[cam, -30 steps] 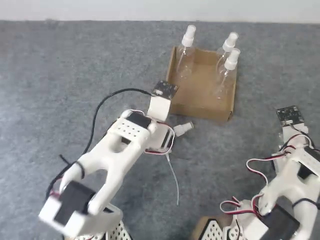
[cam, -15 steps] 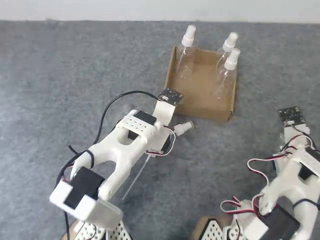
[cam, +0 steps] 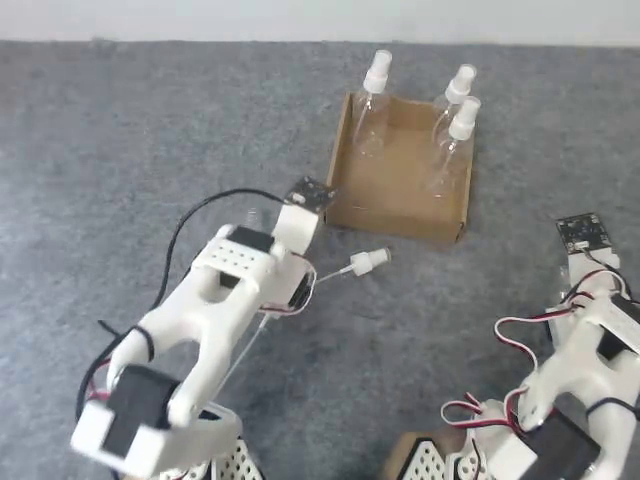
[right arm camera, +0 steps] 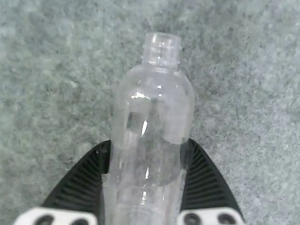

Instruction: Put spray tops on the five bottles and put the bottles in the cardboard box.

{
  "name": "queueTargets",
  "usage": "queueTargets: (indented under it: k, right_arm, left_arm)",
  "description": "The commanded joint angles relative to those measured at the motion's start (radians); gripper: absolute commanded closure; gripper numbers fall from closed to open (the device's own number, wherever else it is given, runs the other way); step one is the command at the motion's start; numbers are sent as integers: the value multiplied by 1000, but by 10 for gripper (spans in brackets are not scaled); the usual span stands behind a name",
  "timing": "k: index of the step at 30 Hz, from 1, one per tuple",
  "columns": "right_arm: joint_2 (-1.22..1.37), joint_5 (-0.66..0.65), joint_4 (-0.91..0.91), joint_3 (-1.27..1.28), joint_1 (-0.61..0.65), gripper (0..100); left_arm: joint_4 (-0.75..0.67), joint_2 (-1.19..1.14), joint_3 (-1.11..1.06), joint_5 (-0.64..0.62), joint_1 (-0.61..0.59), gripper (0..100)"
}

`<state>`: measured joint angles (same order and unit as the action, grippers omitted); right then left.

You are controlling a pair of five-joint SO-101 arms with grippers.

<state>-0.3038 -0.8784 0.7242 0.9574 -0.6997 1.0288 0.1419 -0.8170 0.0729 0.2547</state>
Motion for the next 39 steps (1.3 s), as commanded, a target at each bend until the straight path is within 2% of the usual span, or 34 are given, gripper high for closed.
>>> queueTargets:
  k: [1, 10, 13, 19, 25, 36, 39]
  right_arm:
    - [27, -15, 16, 3, -13, 983]
    - [25, -9, 68, -2, 45, 982]
    - [25, -6, 68, -3, 39, 982]
    - [21, 81, 68, 0, 41, 982]
    - [25, 78, 68, 0, 38, 982]
    - [16, 81, 68, -2, 39, 982]
    - [16, 83, 68, -5, 39, 982]
  left_arm:
    - [-51, 141, -74, 63, -3, 934]
    - [-51, 175, -101, 64, 3, 930]
    - [-104, 176, -125, 44, -3, 930]
    - [-150, 176, -154, -20, 0, 929]
    - [-149, 176, -156, -18, -3, 831]
    - [-158, 175, -156, -15, -3, 831]
    - [-189, 173, -168, -14, -3, 858]
